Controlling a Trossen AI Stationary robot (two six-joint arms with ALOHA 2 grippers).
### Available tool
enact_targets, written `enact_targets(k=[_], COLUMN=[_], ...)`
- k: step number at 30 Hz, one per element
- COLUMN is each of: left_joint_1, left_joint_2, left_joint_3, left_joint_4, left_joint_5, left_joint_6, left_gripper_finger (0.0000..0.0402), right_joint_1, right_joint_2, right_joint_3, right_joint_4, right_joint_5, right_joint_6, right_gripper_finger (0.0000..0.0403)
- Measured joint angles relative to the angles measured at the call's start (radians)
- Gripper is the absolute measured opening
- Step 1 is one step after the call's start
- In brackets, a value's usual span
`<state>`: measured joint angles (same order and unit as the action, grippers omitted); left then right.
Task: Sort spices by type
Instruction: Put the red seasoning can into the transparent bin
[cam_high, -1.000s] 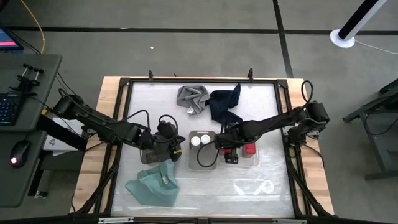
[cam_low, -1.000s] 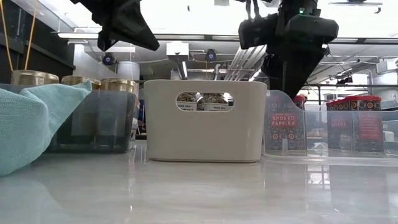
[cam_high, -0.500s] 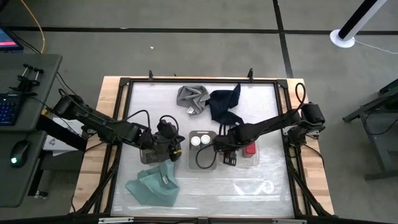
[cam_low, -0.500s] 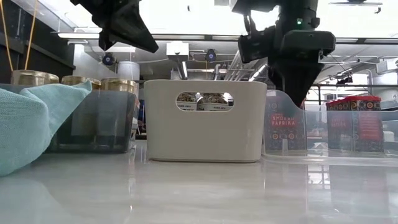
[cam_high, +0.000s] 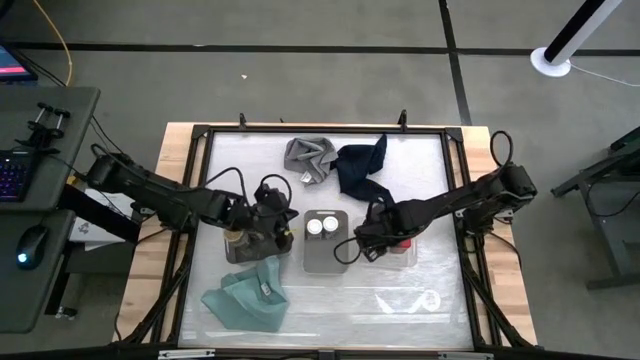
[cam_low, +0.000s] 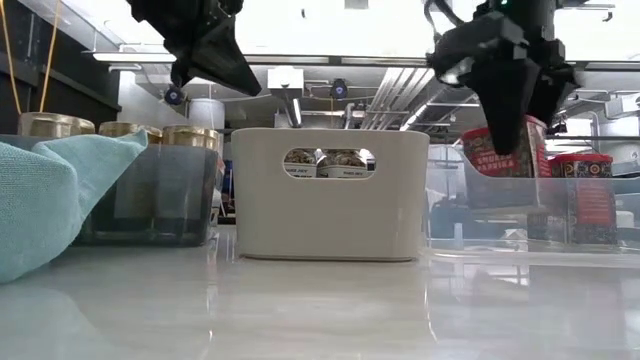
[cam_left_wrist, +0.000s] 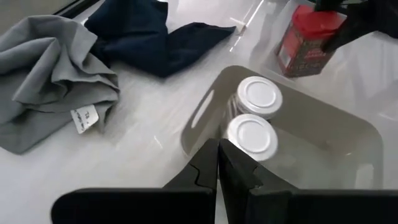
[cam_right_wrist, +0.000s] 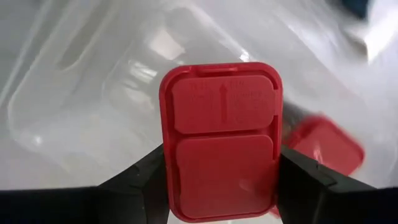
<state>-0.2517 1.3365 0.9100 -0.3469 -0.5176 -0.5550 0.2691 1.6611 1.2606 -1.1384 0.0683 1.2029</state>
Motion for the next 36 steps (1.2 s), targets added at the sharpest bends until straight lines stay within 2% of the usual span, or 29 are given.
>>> enact_targets(k=[6,15,18,25,36], left_joint_1=[0.059,0.127,0.141,0.161,0.161], left_joint_2=[0.000,0.000,0.000,0.000,0.000], left_joint_3=[0.000,0.000,0.000,0.000,0.000], left_joint_4=[0.001,0.003,0.003,0.003,0.001], left_joint_5=[0.064,0.145,0.155,0.202,0.203], left_joint_6=[0.058,0.132,0.141,0.165,0.166], left_gripper_finger=[0.0000,0.0000,0.0000,0.0000,0.0000], right_joint_1=[0.013,0.015,0.015,0.015,0.015], right_joint_2=[0.004,0.005,0.006,0.009,-0.013], right_joint_3=[0.000,0.000,0.000,0.000,0.000], right_joint_4=[0.012,-0.032,-0.029,-0.025,-0.025], right_joint_5=[0.013,0.036,0.036,0.037,0.053], right_joint_6=[0.296,0.528,0.554,0.570,0.533], right_gripper_finger=[0.0210,0.0210,0.0212,0.0251,0.0257])
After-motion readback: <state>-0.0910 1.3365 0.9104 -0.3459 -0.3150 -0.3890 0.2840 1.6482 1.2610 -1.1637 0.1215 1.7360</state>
